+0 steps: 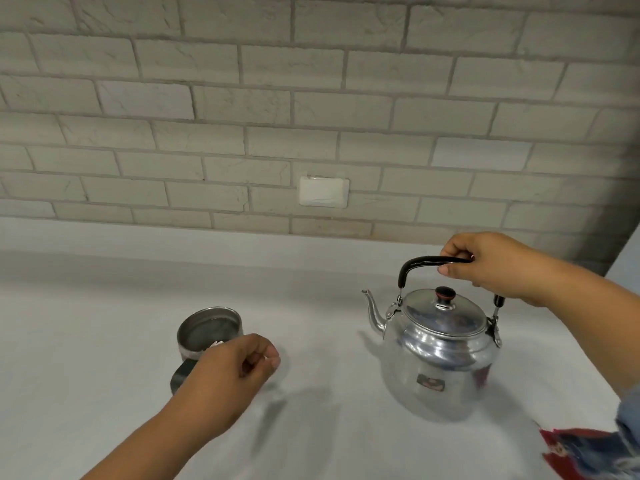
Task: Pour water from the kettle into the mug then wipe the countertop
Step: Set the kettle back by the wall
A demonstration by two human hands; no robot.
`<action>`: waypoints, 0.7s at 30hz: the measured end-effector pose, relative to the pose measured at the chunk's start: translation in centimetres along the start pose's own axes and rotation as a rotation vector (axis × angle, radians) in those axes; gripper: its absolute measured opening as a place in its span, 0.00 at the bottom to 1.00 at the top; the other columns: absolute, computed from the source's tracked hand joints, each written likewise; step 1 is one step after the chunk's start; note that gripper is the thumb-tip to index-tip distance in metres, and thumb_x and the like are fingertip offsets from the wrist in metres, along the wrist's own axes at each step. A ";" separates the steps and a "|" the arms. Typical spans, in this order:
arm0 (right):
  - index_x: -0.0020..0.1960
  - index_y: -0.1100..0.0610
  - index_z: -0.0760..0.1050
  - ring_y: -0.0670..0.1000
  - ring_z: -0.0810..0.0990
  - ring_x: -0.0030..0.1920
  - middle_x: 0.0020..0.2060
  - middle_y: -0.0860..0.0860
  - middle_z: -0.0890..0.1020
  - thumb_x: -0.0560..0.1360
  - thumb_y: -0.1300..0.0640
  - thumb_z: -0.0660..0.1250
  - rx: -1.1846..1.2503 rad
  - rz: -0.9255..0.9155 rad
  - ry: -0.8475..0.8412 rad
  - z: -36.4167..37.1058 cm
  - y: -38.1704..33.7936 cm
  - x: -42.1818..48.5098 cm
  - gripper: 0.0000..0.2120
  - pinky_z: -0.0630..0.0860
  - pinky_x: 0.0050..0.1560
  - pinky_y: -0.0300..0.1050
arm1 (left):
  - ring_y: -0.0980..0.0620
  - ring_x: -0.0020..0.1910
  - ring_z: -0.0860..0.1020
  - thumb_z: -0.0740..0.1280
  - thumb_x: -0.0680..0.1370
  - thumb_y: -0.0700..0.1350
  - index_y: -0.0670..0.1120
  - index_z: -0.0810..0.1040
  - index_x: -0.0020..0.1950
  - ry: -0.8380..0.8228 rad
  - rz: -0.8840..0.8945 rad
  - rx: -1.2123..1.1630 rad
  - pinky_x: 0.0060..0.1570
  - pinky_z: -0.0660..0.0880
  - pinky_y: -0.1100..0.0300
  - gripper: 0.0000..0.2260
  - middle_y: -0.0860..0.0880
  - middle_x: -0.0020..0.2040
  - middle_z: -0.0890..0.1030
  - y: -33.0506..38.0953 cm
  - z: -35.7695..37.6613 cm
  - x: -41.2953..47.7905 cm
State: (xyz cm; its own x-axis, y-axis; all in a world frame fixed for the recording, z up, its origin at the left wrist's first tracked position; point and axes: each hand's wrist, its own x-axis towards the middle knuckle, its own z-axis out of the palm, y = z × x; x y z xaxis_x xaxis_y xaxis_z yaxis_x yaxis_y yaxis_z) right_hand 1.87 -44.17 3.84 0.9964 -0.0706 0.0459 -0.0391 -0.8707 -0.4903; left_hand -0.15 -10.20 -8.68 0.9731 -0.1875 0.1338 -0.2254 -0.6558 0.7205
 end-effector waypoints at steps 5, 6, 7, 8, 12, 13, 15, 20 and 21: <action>0.47 0.54 0.76 0.50 0.70 0.34 0.35 0.51 0.74 0.76 0.56 0.66 0.029 0.055 0.015 -0.1 4.8 2.4 0.02 0.65 0.31 0.42 | 0.53 0.37 0.79 0.67 0.75 0.47 0.54 0.78 0.38 -0.037 -0.006 0.041 0.41 0.76 0.60 0.06 0.59 0.40 0.81 0.1 2.1 0.7; 0.47 0.54 0.76 0.50 0.71 0.35 0.37 0.51 0.75 0.76 0.56 0.66 0.051 0.073 0.033 -0.1 5.9 3.0 0.02 0.66 0.31 0.43 | 0.53 0.37 0.79 0.67 0.75 0.47 0.54 0.79 0.38 -0.049 -0.018 0.039 0.41 0.77 0.59 0.06 0.59 0.39 0.81 0.0 2.5 0.8; 0.46 0.54 0.76 0.51 0.71 0.36 0.38 0.52 0.75 0.76 0.56 0.67 0.082 0.091 0.056 -0.1 6.9 3.6 0.02 0.66 0.32 0.43 | 0.54 0.36 0.79 0.67 0.75 0.47 0.55 0.79 0.38 -0.061 -0.025 0.043 0.42 0.77 0.58 0.05 0.58 0.38 0.81 -0.1 2.8 0.9; 0.45 0.54 0.76 0.51 0.72 0.38 0.39 0.52 0.76 0.75 0.55 0.67 0.118 0.107 0.084 -0.1 7.9 4.3 0.02 0.66 0.34 0.43 | 0.54 0.36 0.79 0.67 0.75 0.47 0.55 0.79 0.39 -0.073 -0.028 0.052 0.41 0.77 0.58 0.05 0.58 0.38 0.82 -0.2 3.1 1.0; 0.45 0.57 0.77 0.54 0.73 0.44 0.42 0.54 0.77 0.73 0.52 0.70 0.208 0.157 0.212 -0.5 11.6 6.9 0.08 0.68 0.39 0.45 | 0.55 0.36 0.79 0.67 0.74 0.48 0.58 0.78 0.42 -0.112 -0.034 0.098 0.41 0.77 0.59 0.04 0.53 0.37 0.83 -0.4 4.5 1.6; 0.46 0.57 0.77 0.54 0.73 0.45 0.43 0.54 0.77 0.73 0.51 0.70 0.192 0.168 0.242 -0.7 12.5 7.5 0.10 0.69 0.40 0.45 | 0.55 0.36 0.79 0.67 0.74 0.48 0.59 0.77 0.43 -0.123 -0.035 0.107 0.41 0.77 0.60 0.05 0.53 0.38 0.83 -0.5 4.8 1.8; 0.47 0.57 0.77 0.55 0.74 0.46 0.45 0.53 0.78 0.72 0.49 0.70 0.164 0.178 0.292 -1.2 14.1 8.7 0.11 0.71 0.45 0.47 | 0.56 0.36 0.79 0.67 0.74 0.48 0.61 0.76 0.44 -0.144 -0.033 0.129 0.40 0.77 0.62 0.06 0.55 0.38 0.83 -0.4 5.3 2.1; 0.46 0.53 0.75 0.55 0.73 0.46 0.42 0.52 0.76 0.74 0.50 0.68 0.091 0.170 0.274 -2.6 17.0 11.1 0.08 0.67 0.43 0.46 | 0.54 0.35 0.79 0.67 0.74 0.46 0.60 0.76 0.45 -0.185 -0.043 0.162 0.41 0.77 0.60 0.07 0.52 0.37 0.82 -0.3 6.0 3.0; 0.46 0.53 0.75 0.55 0.73 0.46 0.43 0.52 0.77 0.74 0.51 0.68 0.081 0.166 0.267 -2.8 17.6 11.4 0.07 0.67 0.44 0.46 | 0.55 0.36 0.79 0.67 0.74 0.46 0.61 0.76 0.45 -0.186 -0.046 0.175 0.40 0.76 0.63 0.08 0.52 0.37 0.82 -0.3 6.1 3.2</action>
State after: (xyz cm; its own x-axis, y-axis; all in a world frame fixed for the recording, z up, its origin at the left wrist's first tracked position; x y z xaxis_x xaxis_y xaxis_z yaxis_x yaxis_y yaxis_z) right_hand 12.33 -61.68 -1.87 0.9217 -0.3433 0.1806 -0.1831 -0.7955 -0.5776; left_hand 2.73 -15.09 -12.63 0.9608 -0.2750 -0.0356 -0.2014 -0.7803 0.5921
